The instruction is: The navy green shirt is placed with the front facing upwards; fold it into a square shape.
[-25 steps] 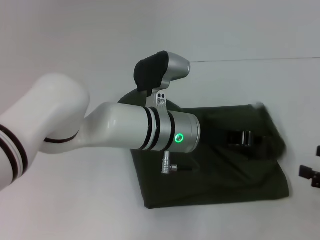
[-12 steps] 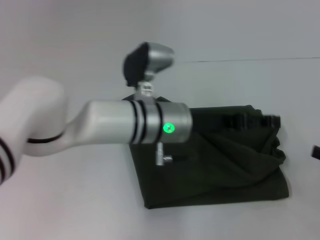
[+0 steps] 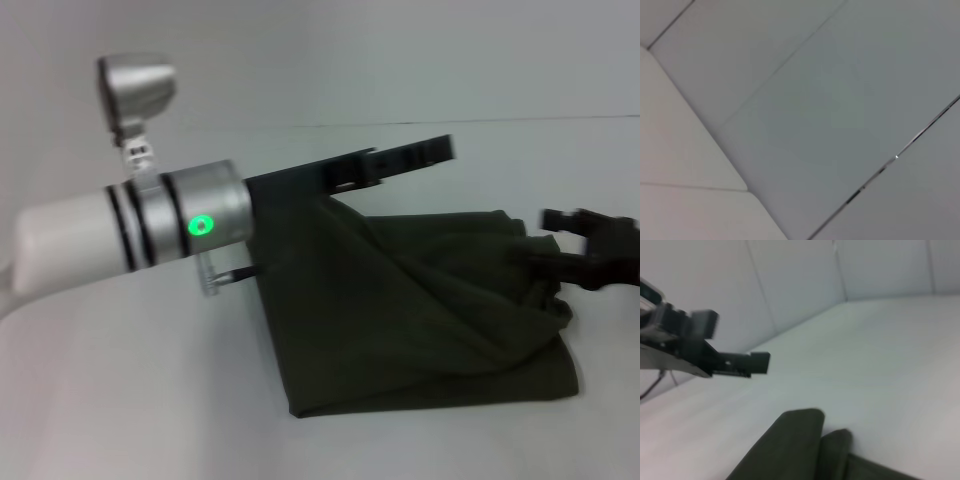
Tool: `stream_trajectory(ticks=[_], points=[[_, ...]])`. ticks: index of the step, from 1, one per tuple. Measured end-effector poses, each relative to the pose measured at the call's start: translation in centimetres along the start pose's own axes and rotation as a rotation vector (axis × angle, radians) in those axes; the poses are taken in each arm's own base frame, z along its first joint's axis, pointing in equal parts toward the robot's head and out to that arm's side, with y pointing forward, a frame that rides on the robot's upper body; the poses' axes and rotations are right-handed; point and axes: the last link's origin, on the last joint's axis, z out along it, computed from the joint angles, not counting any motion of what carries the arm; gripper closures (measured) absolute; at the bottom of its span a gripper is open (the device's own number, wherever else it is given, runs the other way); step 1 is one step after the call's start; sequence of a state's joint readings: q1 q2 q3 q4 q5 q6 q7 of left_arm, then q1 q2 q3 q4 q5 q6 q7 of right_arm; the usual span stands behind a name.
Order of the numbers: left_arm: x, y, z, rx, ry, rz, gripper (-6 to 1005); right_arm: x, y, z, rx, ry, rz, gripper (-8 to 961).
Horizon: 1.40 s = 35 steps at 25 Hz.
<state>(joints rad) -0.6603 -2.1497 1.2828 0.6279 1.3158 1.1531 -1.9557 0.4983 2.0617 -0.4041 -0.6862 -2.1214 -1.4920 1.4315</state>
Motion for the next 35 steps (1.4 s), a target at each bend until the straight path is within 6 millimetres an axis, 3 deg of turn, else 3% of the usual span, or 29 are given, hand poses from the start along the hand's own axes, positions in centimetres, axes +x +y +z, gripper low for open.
stream_trajectory(ticks=[5,9,12,17,22,30,35], points=[[-0.2,-0.8,-1.7,0.021,0.027,0.048,83,-1.1,0.6,3.6,-0.029,0.084,0.0,12],[-1.0,-1.3,-2.7,0.035,-0.07,0.115,85,-1.4,1.0,5.2,-0.039,0.134,0.019,12],[-1.5,-1.6,-4.1,0.032,-0.179,0.194,86,-1.5,1.2,5.7,-0.045,0.154,0.029,12],[-1.8,-0.9,-8.2,-0.087,-0.332,0.384,89,-1.3,1.5,6.4,-0.05,0.192,0.04,18],[-1.3,-0.6,-10.6,-0.109,-0.355,0.41,92,-0.9,1.5,6.7,-0.036,0.225,0.043,48],[-1.9,-0.6,-10.6,-0.112,-0.356,0.407,91,-0.6,1.3,6.8,-0.017,0.231,0.058,96],[-1.9,-0.6,-10.6,-0.109,-0.354,0.408,91,-0.4,1.4,6.8,-0.02,0.236,0.062,326]])
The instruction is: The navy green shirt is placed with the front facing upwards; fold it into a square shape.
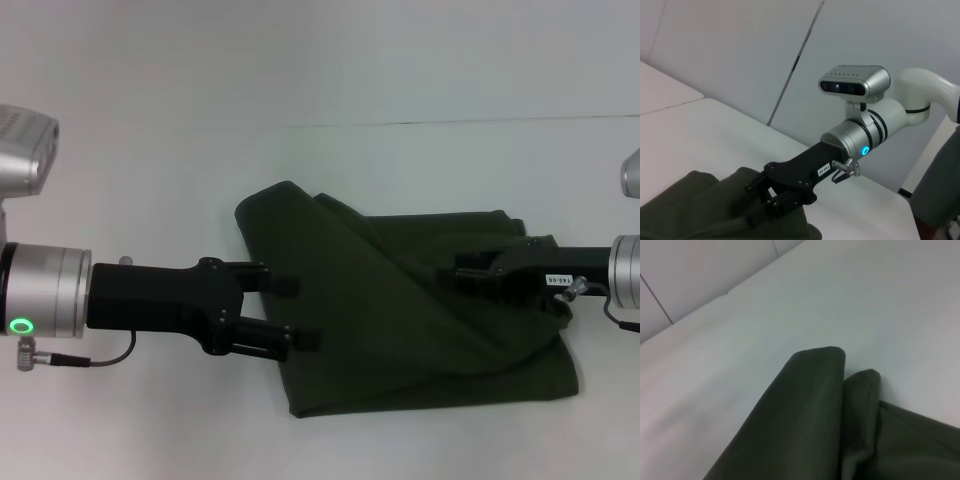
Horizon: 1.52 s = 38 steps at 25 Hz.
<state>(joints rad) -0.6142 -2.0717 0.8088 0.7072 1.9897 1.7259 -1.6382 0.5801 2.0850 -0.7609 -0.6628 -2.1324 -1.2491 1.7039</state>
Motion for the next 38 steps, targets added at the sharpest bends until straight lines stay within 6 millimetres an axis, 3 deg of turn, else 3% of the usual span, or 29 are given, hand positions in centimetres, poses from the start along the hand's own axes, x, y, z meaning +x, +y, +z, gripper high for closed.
stream_trajectory(ticks=[5,11,27,30,35,38], points=[[0.0,-0.1,0.0,0.009,0.005,-0.001,91,0.1,0.0,0.1,-0.001,0.009,-0.002,544],[0.1,-0.3,0.2,0.025,0.013,0.0,91,0.0,0.2,0.3,-0.011,0.01,-0.003,587],[0.0,-0.7,0.4,0.051,0.013,-0.002,91,0.1,1.0,1.1,-0.043,0.06,-0.046,585],[0.0,-0.7,0.5,0.05,0.013,-0.002,91,0.0,1.0,1.1,-0.041,0.057,-0.048,775],[0.0,-0.7,0.5,0.049,0.011,-0.002,91,0.2,0.9,0.6,-0.04,0.038,-0.035,917],[-0.1,-0.7,0.5,0.049,0.012,-0.002,91,0.5,1.0,-0.2,-0.051,0.017,-0.025,917]])
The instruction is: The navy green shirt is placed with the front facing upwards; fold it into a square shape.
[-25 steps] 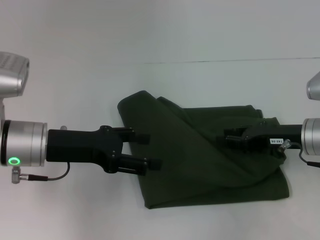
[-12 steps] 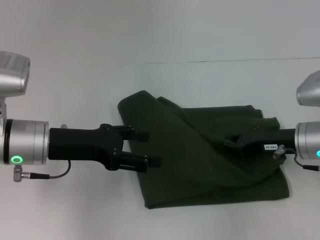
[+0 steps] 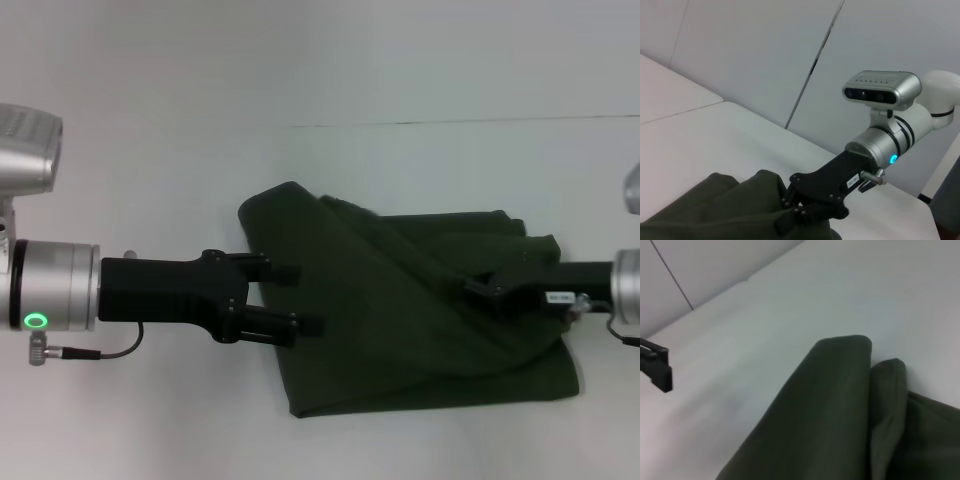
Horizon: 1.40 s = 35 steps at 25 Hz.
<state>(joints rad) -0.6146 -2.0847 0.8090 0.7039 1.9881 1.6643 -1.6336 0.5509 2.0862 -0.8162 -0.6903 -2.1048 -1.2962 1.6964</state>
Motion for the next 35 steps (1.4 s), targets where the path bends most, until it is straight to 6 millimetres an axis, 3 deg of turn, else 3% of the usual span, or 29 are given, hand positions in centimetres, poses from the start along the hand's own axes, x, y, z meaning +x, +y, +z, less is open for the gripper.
stream_trajectory(ticks=[12,29,35], points=[[0.2,0.1,0.3,-0.008,0.003,0.002,91,5.6,1.1,-7.4,0.004,-0.236,0.12,918],[0.6,0.2,0.9,-0.019,0.002,0.014,92,10.6,2.3,-7.9,0.017,-0.269,0.22,917],[0.5,0.3,1.1,-0.024,0.005,0.012,92,11.9,1.7,-8.5,0.088,-0.31,0.268,917]])
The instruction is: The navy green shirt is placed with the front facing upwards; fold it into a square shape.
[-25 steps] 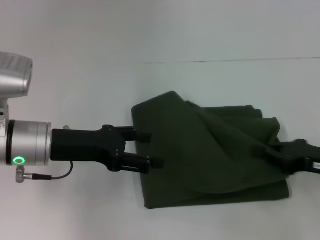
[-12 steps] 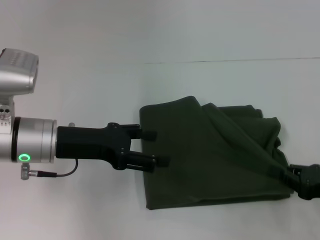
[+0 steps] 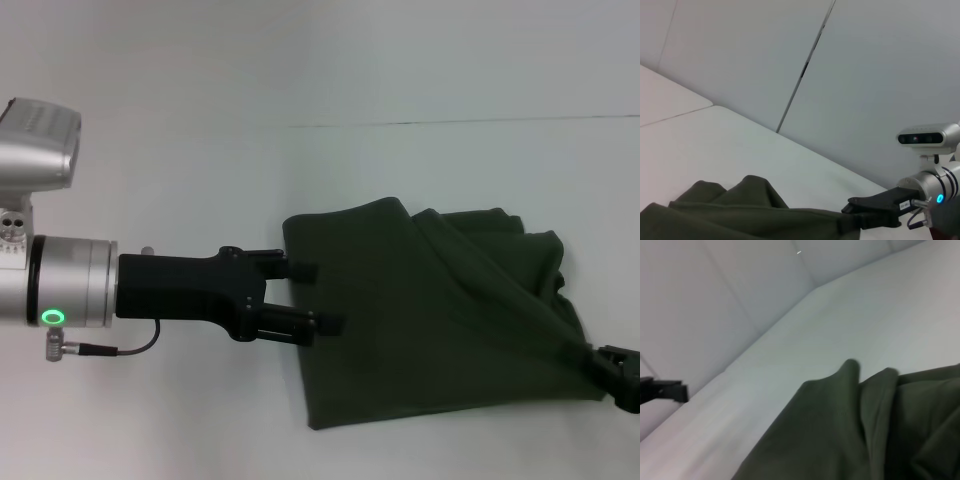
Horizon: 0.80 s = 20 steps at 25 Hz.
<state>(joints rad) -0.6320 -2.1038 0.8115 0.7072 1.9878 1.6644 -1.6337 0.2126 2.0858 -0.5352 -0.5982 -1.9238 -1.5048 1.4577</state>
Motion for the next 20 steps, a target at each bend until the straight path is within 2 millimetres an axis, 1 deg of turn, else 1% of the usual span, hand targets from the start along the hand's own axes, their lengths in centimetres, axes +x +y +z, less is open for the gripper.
stream_trajectory(ticks=[3,8,12,13,16,19,20], points=[[0.0,0.0,0.1,-0.002,0.001,-0.001,92,0.1,-0.6,-0.3,0.031,-0.006,0.023,918],[0.0,0.1,0.2,-0.003,0.004,0.0,92,0.0,-0.8,-0.4,0.041,-0.009,0.027,918],[0.1,0.1,0.3,-0.004,0.006,0.0,92,-0.4,-1.4,-1.1,0.077,-0.048,0.037,826],[0.1,0.1,0.3,-0.004,0.007,-0.001,92,-0.7,-1.7,-1.7,0.095,-0.076,0.041,803],[0.1,0.1,0.3,-0.005,0.007,-0.002,92,-1.2,-2.1,-2.3,0.12,-0.111,0.045,683],[0.1,0.1,0.3,-0.005,0.008,-0.002,92,-2.6,-2.7,-2.4,0.138,-0.16,0.034,564],[0.1,0.1,0.3,-0.005,0.009,-0.002,92,-3.4,-2.8,-2.2,0.135,-0.17,0.022,438]])
